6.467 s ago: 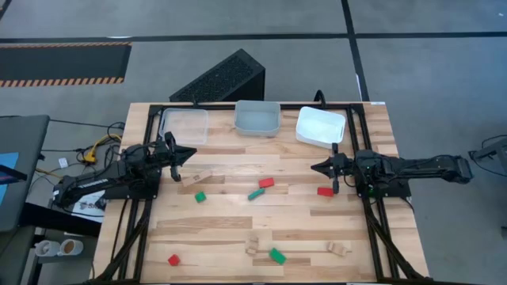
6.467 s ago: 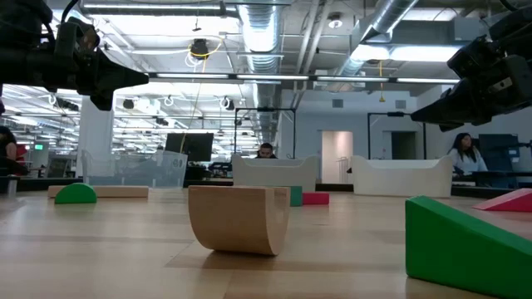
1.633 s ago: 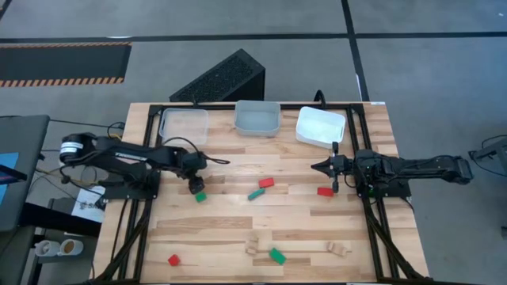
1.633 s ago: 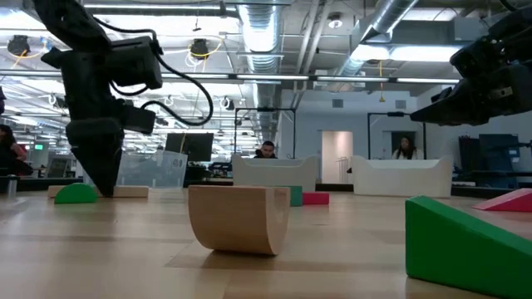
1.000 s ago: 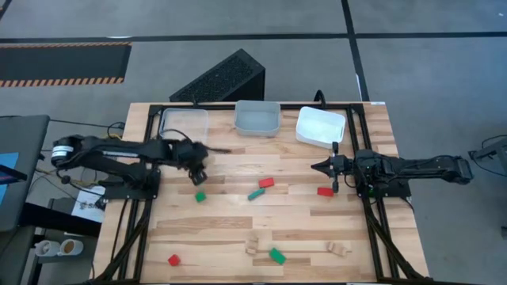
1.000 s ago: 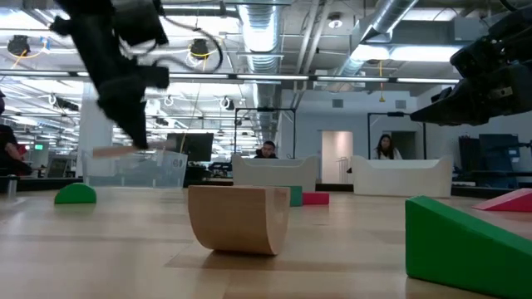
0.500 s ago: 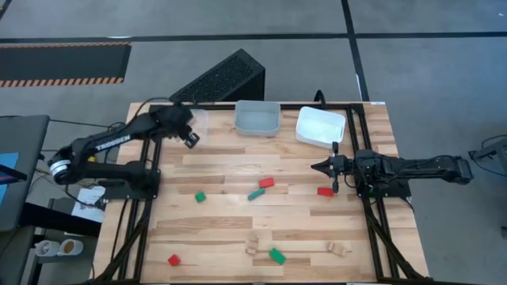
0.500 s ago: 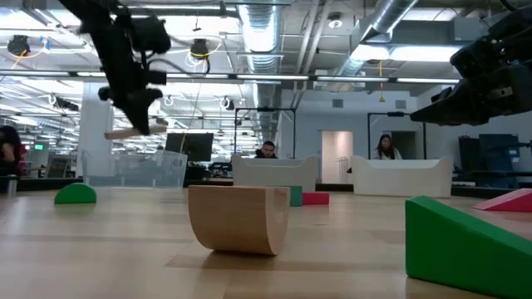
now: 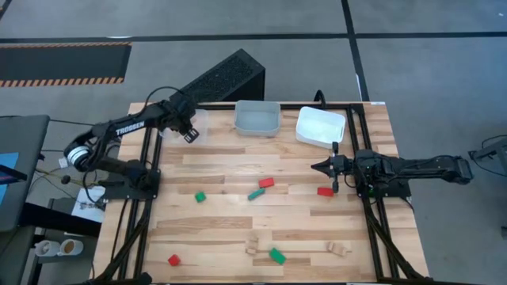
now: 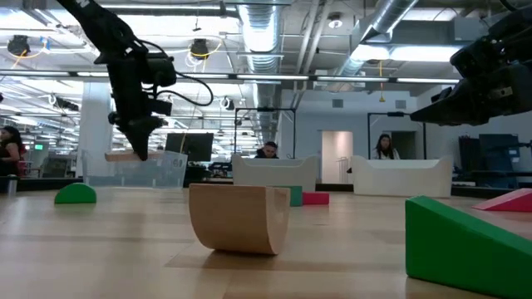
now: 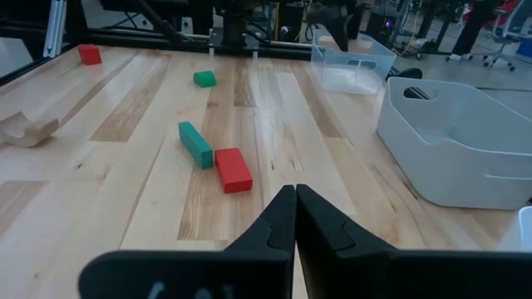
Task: Sort & place blocks by color
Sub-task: Put the top left brown block into the transparent bin, then put the top right red block into the white bin
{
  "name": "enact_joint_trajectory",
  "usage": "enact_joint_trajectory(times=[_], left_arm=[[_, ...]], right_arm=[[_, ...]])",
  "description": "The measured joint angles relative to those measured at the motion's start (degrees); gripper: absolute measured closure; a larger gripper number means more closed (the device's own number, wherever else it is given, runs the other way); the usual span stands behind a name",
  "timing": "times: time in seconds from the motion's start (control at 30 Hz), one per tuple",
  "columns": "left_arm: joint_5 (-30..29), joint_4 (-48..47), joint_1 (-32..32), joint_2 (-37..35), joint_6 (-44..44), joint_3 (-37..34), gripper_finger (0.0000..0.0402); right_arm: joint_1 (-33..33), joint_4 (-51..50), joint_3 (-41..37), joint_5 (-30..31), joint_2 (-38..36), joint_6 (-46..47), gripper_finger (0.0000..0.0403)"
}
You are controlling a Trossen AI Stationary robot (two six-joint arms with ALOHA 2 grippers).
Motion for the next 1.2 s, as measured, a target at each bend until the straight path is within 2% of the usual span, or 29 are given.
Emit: enact_joint_trajectory(times=[0.3, 0.43, 0.63, 0.87, 1.07, 1.2], left_arm=[[0.0, 0.9, 0.0, 1.1, 1.9, 0.0, 0.029], [2.6, 0.5, 0.0, 1.1, 1.2, 0.0, 0.0276], [3.0, 0.1, 0.0, 1.0, 0.9, 0.0, 0.0221], [2.9, -6.8, 0.0, 0.7, -0.3, 2.9, 0.0169], [3.7, -9.1, -2.2, -6.0, -3.9, 6.2, 0.0162], [10.7, -4.7, -6.5, -14.6, -9.5, 5.4, 0.0161]], right_arm=[[0.0, 0.0, 0.0, 0.0, 0.0, 0.0, 0.0375], [0.0, 0.0, 0.0, 0.0, 0.0, 0.0, 0.0373], [0.0, 0.0, 0.0, 0.0, 0.0, 0.0, 0.0375], [0.0, 0.0, 0.0, 0.0, 0.0, 0.0, 0.0376], [0.0, 0.0, 0.0, 0.0, 0.0, 0.0, 0.0376], [0.0, 0.0, 0.0, 0.0, 0.0, 0.0, 0.0376]])
